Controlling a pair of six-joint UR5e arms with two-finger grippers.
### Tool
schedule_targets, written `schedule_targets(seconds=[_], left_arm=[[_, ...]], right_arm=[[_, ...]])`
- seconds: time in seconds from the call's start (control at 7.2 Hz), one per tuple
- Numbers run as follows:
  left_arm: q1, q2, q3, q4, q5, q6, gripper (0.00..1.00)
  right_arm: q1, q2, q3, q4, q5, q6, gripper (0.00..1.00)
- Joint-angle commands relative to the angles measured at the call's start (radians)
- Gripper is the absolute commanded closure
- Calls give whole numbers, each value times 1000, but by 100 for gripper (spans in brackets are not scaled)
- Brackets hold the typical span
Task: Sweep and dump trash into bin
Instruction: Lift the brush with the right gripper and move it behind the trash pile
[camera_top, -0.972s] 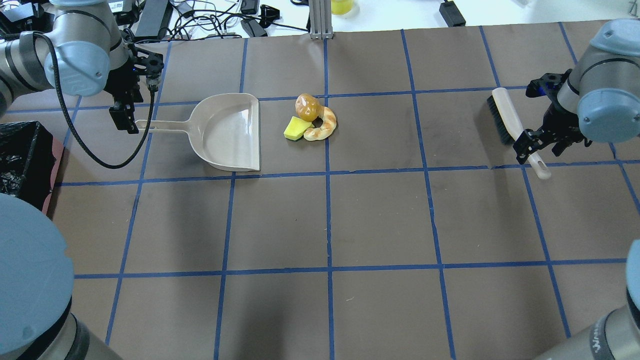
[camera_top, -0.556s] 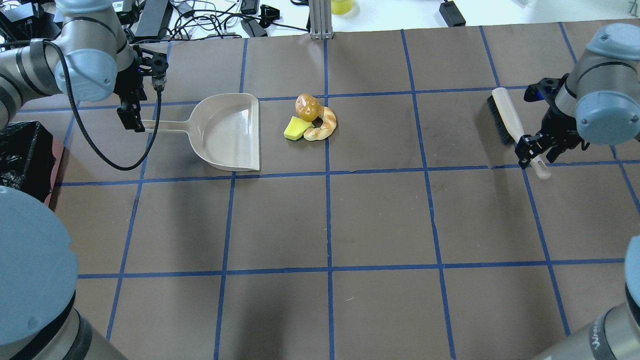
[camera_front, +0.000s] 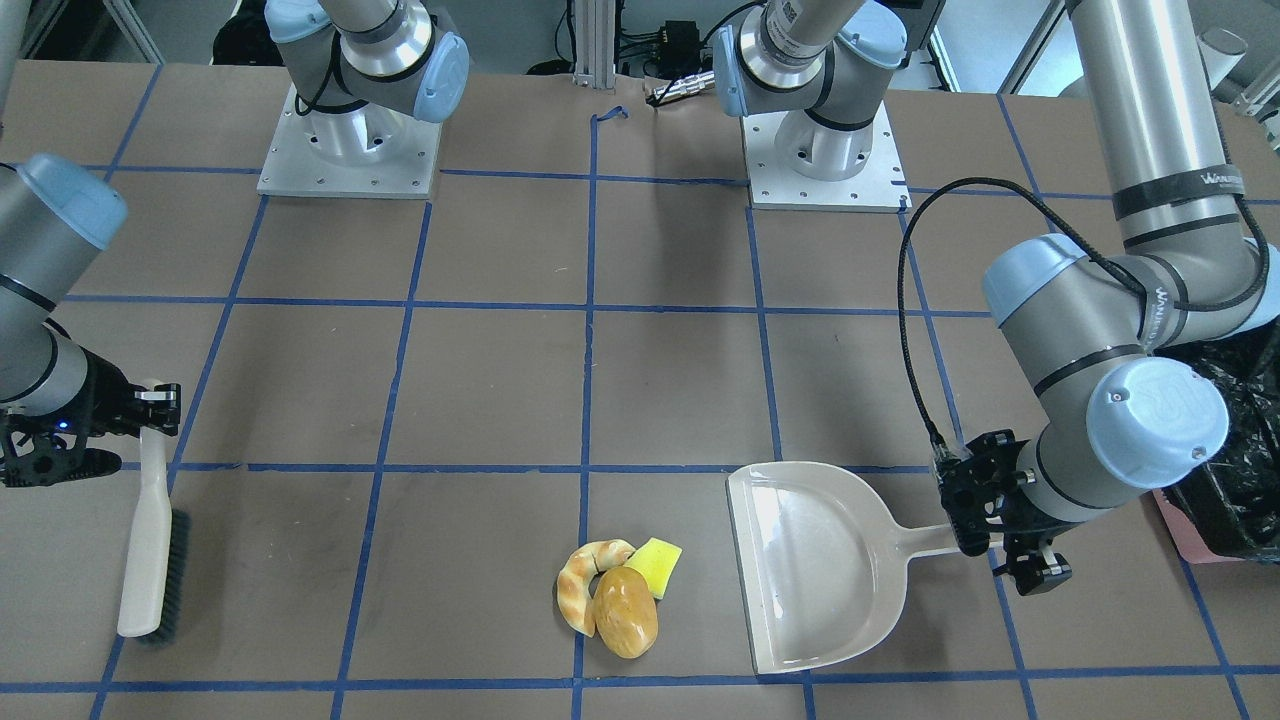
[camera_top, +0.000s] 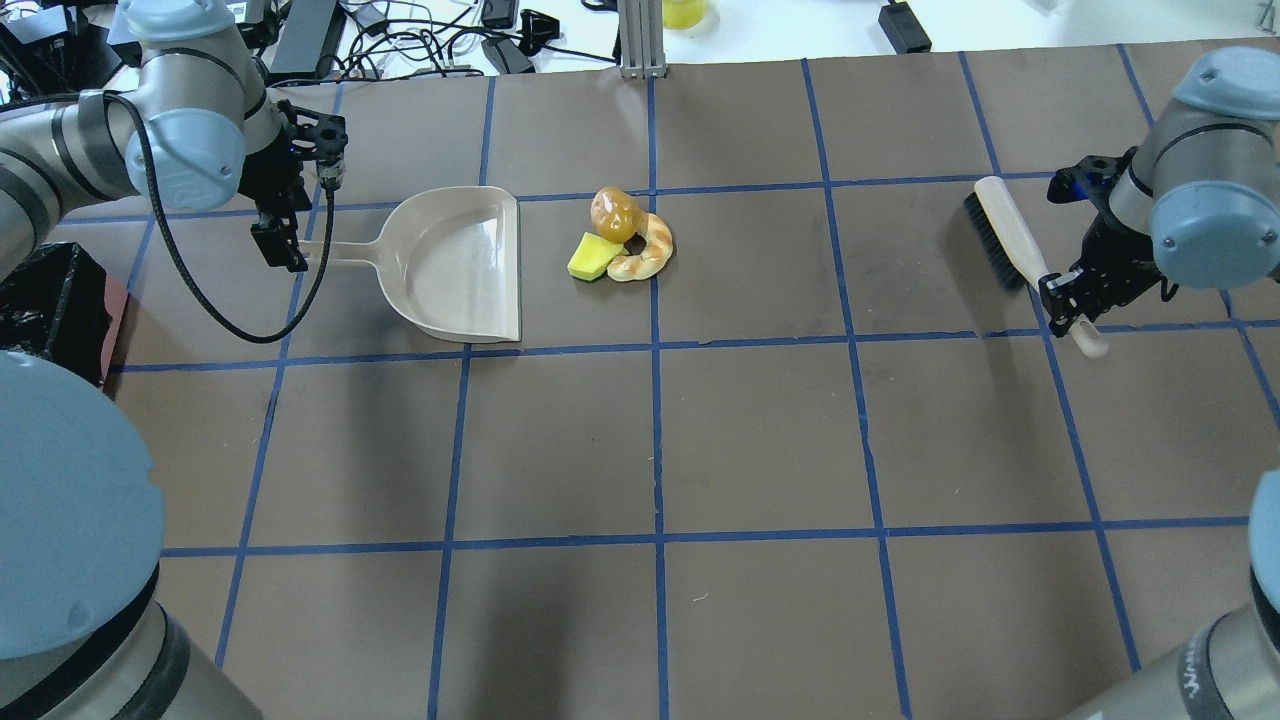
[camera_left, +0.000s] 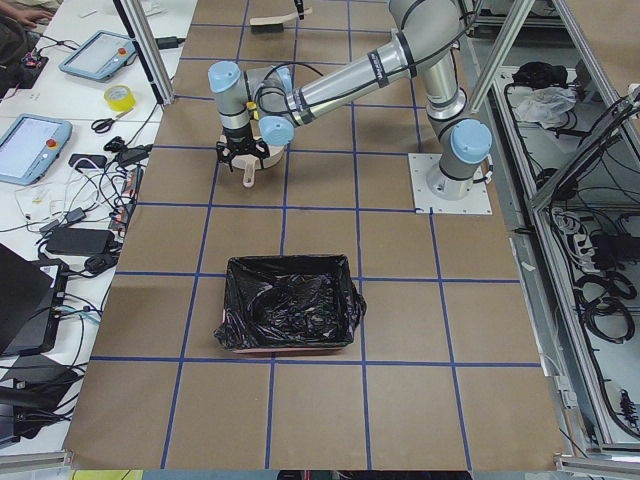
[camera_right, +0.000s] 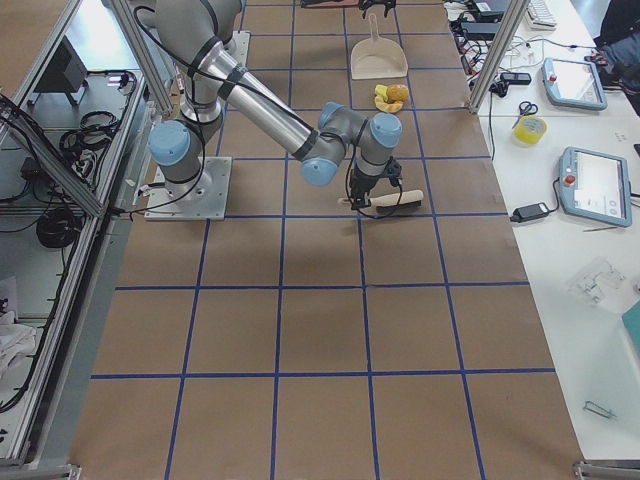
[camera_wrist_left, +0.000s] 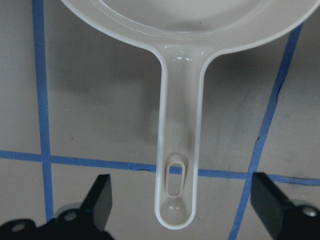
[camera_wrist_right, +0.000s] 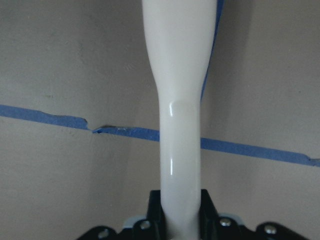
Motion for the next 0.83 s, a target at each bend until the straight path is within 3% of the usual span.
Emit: schedule_targets(seconds=[0.0, 0.28, 0.42, 0.69], left_arm=[[-3, -22, -2, 0, -43, 13, 11], [-1, -23, -5, 0, -44, 14, 13], [-1, -23, -5, 0, -43, 19, 20], [0, -21, -5, 0, -44, 48, 34]], right_arm=[[10, -13, -8, 12, -2, 18, 89], [99, -45, -14, 50, -2, 163, 90], [172, -58, -25, 58, -4, 279, 90], [315, -35, -143, 179, -2, 482, 91]])
